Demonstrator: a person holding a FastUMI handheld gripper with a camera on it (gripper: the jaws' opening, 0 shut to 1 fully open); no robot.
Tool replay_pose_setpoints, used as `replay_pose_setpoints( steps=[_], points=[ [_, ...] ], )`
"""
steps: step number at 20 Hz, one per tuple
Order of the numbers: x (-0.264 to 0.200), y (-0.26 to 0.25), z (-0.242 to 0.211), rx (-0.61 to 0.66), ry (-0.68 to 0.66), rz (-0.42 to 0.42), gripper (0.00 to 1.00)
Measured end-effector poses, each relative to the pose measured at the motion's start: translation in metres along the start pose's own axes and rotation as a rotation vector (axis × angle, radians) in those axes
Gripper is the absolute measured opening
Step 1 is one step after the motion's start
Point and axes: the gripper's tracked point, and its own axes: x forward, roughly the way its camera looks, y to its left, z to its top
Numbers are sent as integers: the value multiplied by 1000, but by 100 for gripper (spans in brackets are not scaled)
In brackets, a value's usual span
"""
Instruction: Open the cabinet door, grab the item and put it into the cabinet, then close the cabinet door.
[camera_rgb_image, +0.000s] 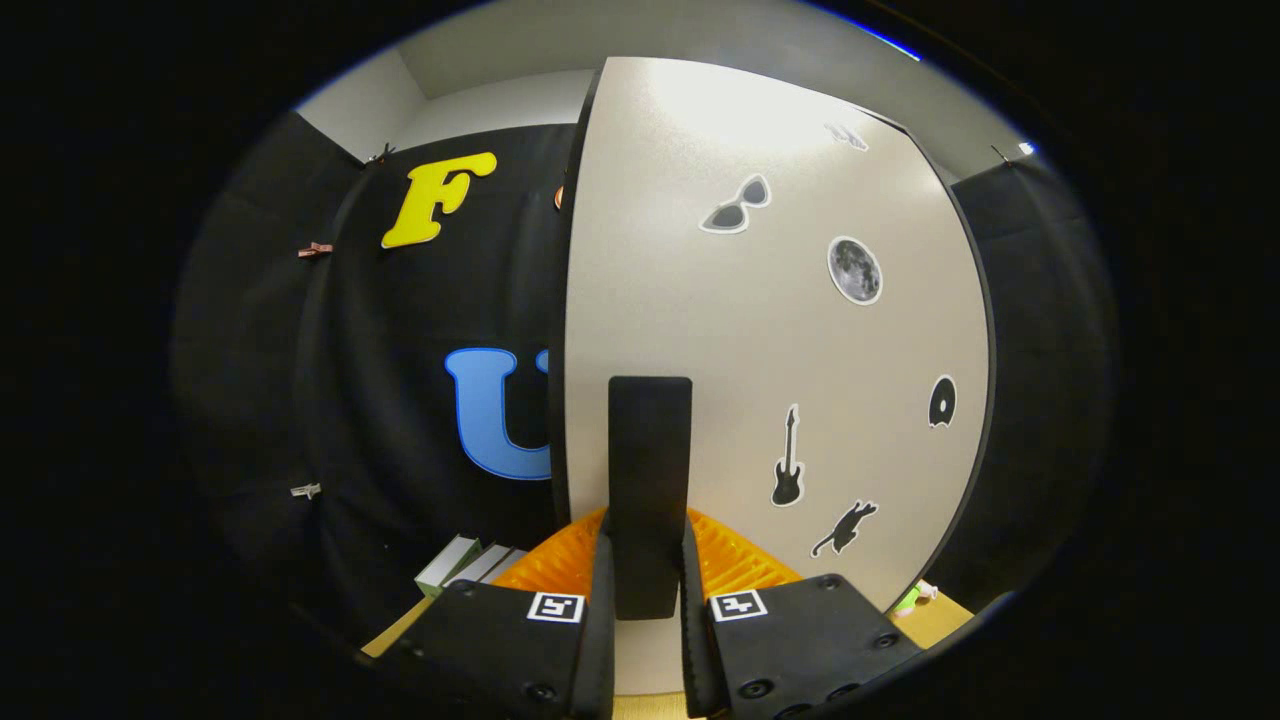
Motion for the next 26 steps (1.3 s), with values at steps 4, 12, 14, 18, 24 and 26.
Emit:
replay_pose_setpoints(
  steps=[4, 12, 14, 18, 24, 26],
  points=[
    [-21, -7, 3, 0, -9, 2, 31],
    [-57, -22, 5, 8, -4, 40, 31],
    [-70, -26, 5, 12, -6, 68, 31],
    [-95, -36, 8, 27, 0, 143, 31],
    [-122, -53, 7, 21, 4, 235, 31],
    [-131, -59, 7, 25, 2, 255, 31]
  ],
)
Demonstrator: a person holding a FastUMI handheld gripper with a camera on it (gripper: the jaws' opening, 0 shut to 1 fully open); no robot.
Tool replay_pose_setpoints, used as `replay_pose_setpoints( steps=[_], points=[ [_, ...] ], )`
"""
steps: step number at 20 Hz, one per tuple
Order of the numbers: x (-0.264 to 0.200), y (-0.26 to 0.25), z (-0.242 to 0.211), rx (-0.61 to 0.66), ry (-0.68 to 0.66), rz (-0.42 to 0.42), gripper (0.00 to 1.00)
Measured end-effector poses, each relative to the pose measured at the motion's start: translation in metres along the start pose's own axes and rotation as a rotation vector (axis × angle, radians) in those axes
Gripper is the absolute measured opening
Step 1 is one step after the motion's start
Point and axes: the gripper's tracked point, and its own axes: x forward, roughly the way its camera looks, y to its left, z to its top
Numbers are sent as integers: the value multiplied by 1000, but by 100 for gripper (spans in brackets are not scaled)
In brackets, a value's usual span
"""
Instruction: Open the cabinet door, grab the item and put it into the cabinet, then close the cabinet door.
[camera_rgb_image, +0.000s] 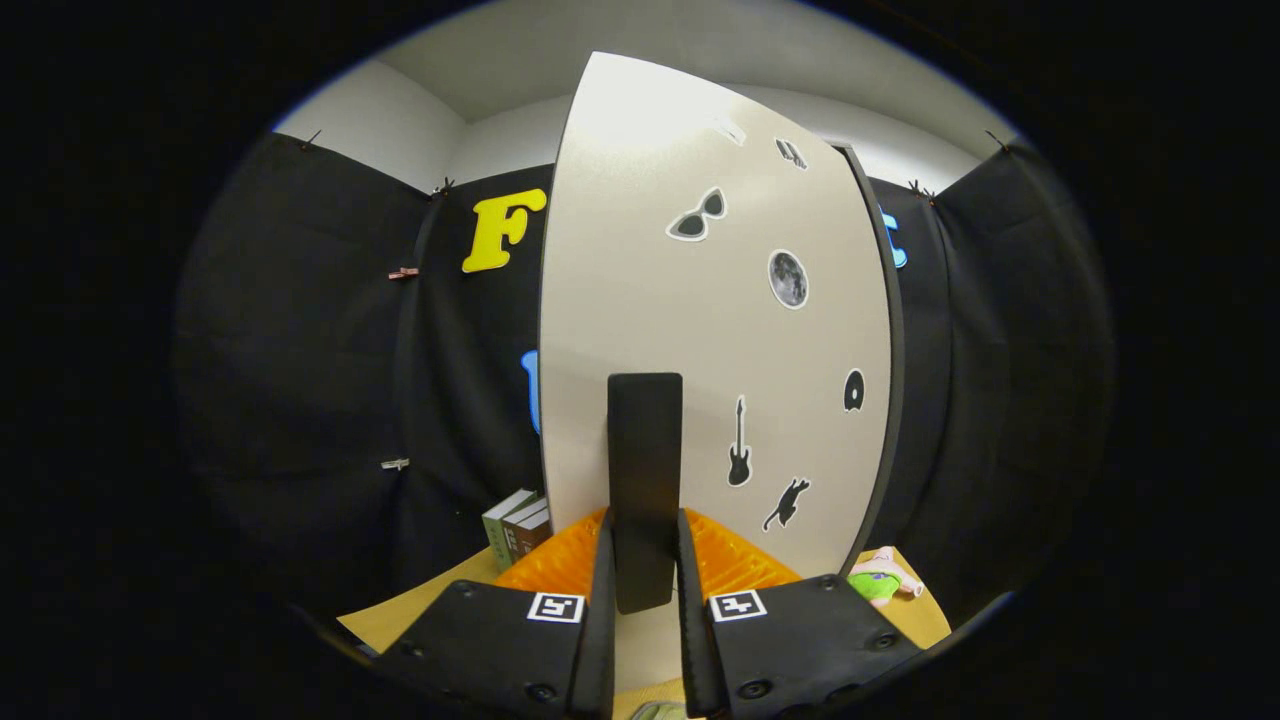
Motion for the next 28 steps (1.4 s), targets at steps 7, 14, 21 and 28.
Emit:
replay_pose_setpoints(
  steps=[7, 14, 21, 28],
  points=[
    [-27, -22, 1, -13, 6, 22, 30],
    [-51, -47, 2, -44, 7, -18, 30],
    [-68, -75, 7, -38, -15, -73, 27],
    [-84, -117, 8, -66, -19, -177, 25]
  ],
)
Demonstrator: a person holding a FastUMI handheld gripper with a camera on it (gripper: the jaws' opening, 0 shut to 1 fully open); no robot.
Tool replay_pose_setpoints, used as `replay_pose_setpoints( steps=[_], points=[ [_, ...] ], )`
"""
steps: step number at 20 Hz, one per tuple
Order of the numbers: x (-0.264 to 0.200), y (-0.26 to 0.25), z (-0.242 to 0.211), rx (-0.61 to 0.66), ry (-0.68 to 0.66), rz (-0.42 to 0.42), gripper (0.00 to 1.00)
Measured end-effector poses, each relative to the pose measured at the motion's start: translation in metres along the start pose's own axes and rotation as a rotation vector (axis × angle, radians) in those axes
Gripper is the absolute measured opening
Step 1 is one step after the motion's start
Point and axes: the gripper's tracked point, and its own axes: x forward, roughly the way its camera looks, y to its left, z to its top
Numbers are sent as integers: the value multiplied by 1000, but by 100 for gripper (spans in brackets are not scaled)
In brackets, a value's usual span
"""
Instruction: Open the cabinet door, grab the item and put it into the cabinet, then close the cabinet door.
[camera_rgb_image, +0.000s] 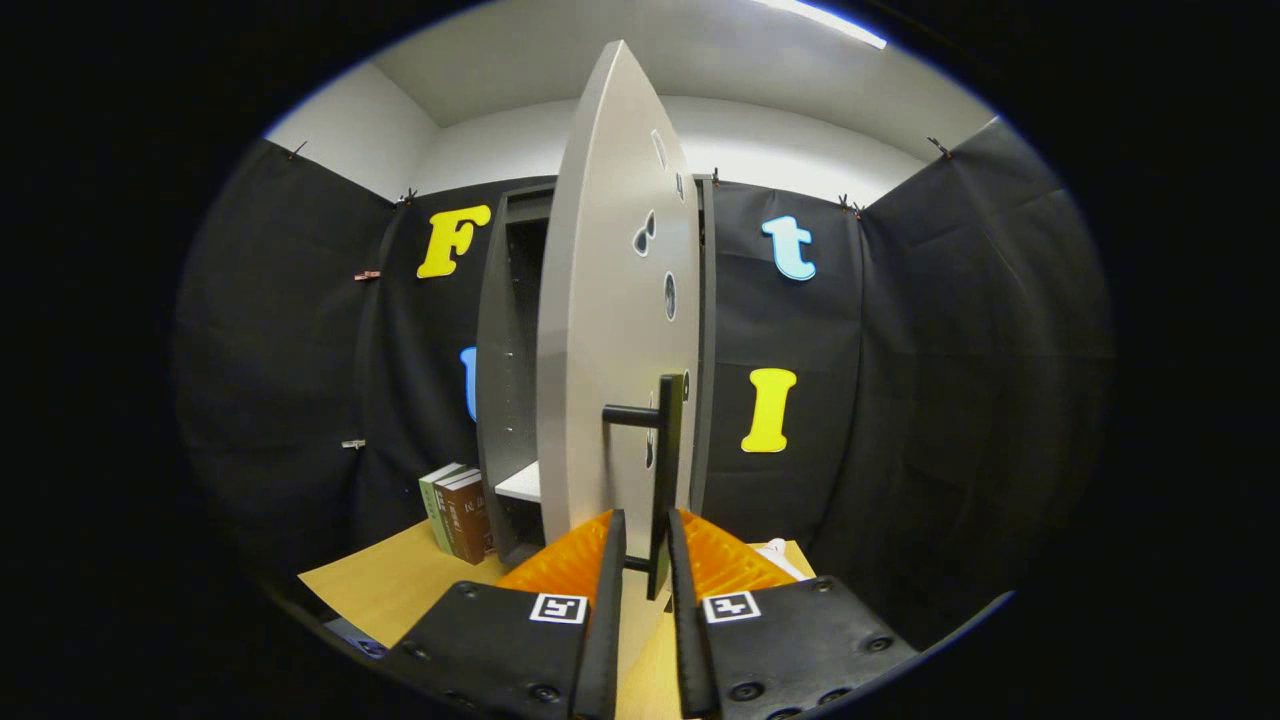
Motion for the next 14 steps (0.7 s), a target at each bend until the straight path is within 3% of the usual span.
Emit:
replay_pose_setpoints(
  steps=[8, 10, 14],
  points=[
    [-26, -38, 12, -22, -35, -146, 20],
    [-41, -26, 16, -34, -54, -159, 15],
    [-43, 20, -2, -56, -20, -139, 15]
  ],
)
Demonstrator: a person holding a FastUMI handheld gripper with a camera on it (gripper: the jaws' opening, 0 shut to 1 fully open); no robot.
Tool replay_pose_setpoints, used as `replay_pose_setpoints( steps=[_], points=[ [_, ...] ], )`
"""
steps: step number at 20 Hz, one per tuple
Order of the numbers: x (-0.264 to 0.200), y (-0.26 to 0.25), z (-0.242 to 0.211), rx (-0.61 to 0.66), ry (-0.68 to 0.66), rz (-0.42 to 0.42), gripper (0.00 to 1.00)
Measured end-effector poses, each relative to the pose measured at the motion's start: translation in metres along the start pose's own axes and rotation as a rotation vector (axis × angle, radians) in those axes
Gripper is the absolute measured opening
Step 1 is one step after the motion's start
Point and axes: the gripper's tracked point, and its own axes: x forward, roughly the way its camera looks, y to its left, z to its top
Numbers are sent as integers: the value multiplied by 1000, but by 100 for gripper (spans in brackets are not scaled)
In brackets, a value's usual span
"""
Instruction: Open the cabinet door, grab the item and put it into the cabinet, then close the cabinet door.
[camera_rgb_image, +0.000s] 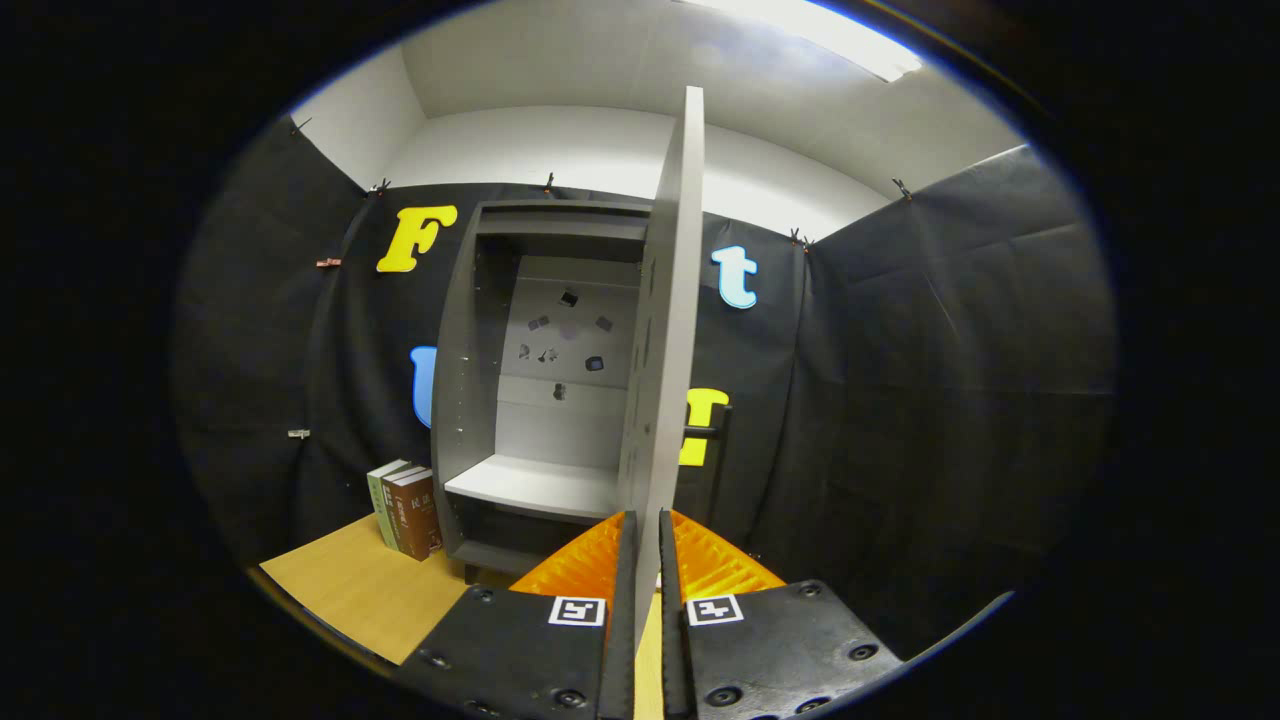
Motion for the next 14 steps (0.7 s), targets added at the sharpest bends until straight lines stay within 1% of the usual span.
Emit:
replay_pose_setpoints(
  steps=[1, 3, 5, 7, 8, 10, 11, 14],
  points=[
    [2, 15, -11, 16, 29, 12, 15],
    [6, 50, -40, 72, 112, 48, 36],
    [16, 81, -70, 123, 182, 60, 34],
    [31, 105, -105, 130, 218, 46, 47],
    [39, 113, -129, 122, 267, 21, 48],
    [48, 134, -182, 130, 379, 11, 65],
    [49, 144, -198, 142, 412, 11, 72],
    [50, 162, -261, 133, 545, -3, 71]
  ],
)
